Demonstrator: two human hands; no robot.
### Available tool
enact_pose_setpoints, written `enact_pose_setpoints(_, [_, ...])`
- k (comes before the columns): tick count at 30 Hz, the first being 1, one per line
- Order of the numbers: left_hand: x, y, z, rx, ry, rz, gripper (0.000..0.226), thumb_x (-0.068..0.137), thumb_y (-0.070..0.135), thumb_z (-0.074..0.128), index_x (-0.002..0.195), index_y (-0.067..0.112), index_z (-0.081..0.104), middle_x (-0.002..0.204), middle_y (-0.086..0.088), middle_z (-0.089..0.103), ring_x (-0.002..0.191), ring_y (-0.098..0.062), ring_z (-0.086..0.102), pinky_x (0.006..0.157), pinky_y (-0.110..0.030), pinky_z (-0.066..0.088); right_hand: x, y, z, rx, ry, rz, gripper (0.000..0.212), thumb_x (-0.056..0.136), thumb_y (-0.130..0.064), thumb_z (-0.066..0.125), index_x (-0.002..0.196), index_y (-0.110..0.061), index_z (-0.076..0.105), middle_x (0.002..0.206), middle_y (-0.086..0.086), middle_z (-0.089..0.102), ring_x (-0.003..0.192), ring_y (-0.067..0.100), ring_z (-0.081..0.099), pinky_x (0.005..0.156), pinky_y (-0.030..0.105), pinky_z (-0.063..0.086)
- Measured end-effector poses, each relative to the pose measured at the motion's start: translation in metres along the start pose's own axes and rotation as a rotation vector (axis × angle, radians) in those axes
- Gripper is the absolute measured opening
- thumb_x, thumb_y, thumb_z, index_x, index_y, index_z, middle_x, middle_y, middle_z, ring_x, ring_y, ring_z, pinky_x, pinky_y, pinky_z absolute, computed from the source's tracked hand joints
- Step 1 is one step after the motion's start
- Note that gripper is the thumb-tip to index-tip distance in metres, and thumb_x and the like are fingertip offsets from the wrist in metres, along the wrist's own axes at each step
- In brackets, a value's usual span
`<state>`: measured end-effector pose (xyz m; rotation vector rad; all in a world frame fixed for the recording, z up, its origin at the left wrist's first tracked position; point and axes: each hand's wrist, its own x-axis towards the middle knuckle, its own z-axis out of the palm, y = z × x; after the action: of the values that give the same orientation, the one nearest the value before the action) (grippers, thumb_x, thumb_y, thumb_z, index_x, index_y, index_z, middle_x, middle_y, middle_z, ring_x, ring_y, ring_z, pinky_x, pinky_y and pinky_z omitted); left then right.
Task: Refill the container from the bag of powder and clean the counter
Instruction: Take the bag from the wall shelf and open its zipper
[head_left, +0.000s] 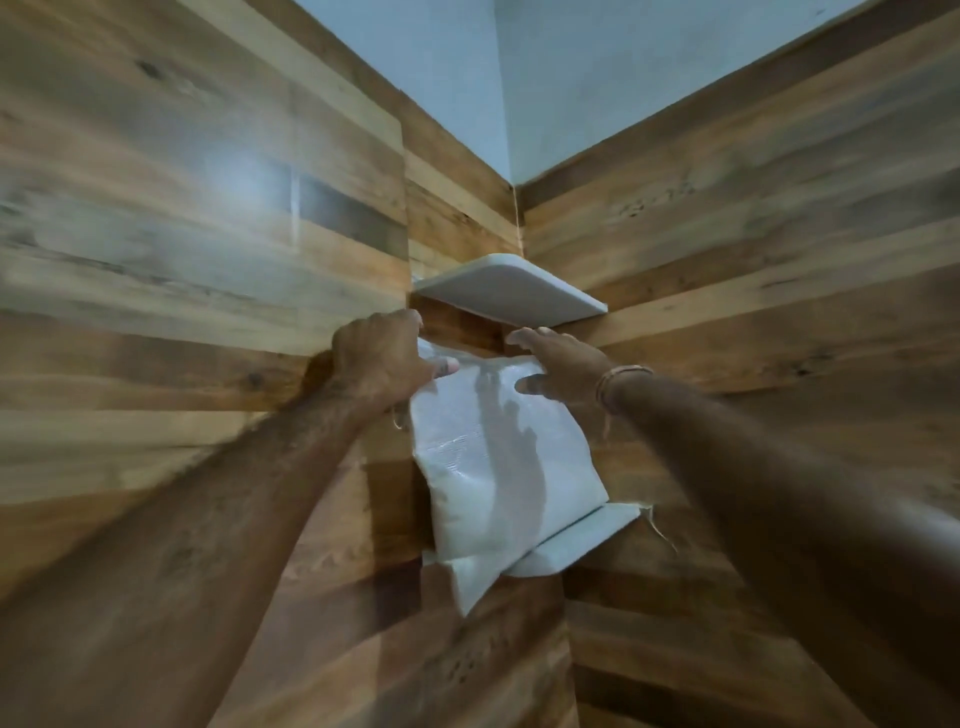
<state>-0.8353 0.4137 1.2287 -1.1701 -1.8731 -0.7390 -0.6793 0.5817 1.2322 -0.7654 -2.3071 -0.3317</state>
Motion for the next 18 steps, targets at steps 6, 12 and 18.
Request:
enact_pose_setpoints(6, [-0.002,0.034,-0.031,-0.193,-0.016,0.004,0.041,0.075,0.057,0.083,0.1,0.027,0.073,0.097,0.002,0.073,0.082,-0.017,0.065,0.068,-0.033,0.046,0.021,0.006,-0.012,-0.016,-0.037,-0.039,0.077,0.091,-0.014,0.068,0.158,-0.026,0.031,0.149,0.008,0.051,0.13,0.03,0.052,0.111,0.04,0.042])
enact_pose_setpoints(12, [0.003,0.031,-0.02,-0.174,0.03,0.056,0.041,0.081,0.054,0.081,0.108,0.025,0.072,0.105,0.001,0.072,0.088,-0.017,0.061,0.07,-0.034,0.04,0.023,0.025,-0.013,-0.138,-0.053,0.067,0.046,0.09,-0.035,0.072,0.134,-0.021,0.064,0.126,0.007,0.067,0.111,0.027,0.062,0.101,0.041,0.051])
enact_pose_setpoints(18, [-0.006,0.032,-0.014,-0.202,0.094,0.076,0.035,0.081,0.054,0.08,0.099,0.025,0.074,0.098,0.003,0.074,0.082,-0.015,0.06,0.066,-0.029,0.037,-0.016,0.044,-0.022,-0.233,0.023,0.126,0.034,0.093,-0.043,0.065,0.123,-0.03,0.069,0.11,0.003,0.074,0.086,0.023,0.073,0.077,0.037,0.063])
